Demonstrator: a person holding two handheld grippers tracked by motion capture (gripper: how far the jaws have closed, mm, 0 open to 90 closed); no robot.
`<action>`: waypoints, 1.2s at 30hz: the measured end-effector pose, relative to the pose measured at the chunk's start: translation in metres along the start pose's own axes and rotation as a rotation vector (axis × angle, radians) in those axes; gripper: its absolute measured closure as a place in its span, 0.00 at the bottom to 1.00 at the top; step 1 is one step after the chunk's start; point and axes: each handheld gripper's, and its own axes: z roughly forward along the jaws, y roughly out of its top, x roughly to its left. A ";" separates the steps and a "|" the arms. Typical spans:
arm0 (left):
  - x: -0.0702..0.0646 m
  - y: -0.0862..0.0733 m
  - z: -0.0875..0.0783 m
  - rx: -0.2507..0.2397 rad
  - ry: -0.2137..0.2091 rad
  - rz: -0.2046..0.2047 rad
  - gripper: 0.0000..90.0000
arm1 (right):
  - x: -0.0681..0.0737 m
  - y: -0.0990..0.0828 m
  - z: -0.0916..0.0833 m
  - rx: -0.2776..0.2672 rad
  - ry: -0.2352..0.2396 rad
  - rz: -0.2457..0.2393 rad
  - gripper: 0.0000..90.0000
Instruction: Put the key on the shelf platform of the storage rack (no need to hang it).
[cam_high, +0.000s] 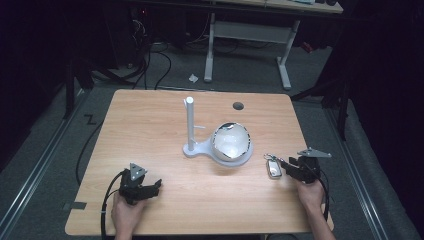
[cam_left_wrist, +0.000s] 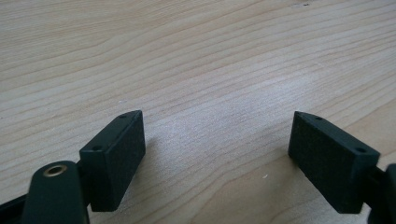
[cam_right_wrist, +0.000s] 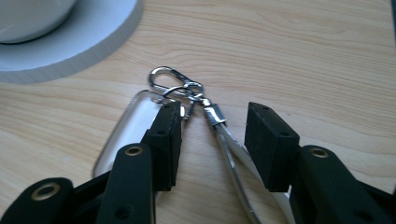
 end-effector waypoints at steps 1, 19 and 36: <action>0.000 0.000 0.000 0.000 0.000 0.000 0.21 | -0.002 0.000 0.001 0.000 -0.004 0.003 0.64; 0.000 0.000 0.000 0.000 0.000 0.001 0.21 | -0.006 0.008 0.023 0.037 0.005 -0.018 0.69; 0.000 0.000 0.000 0.001 -0.001 -0.001 0.21 | 0.001 0.006 0.026 0.051 0.018 -0.094 0.91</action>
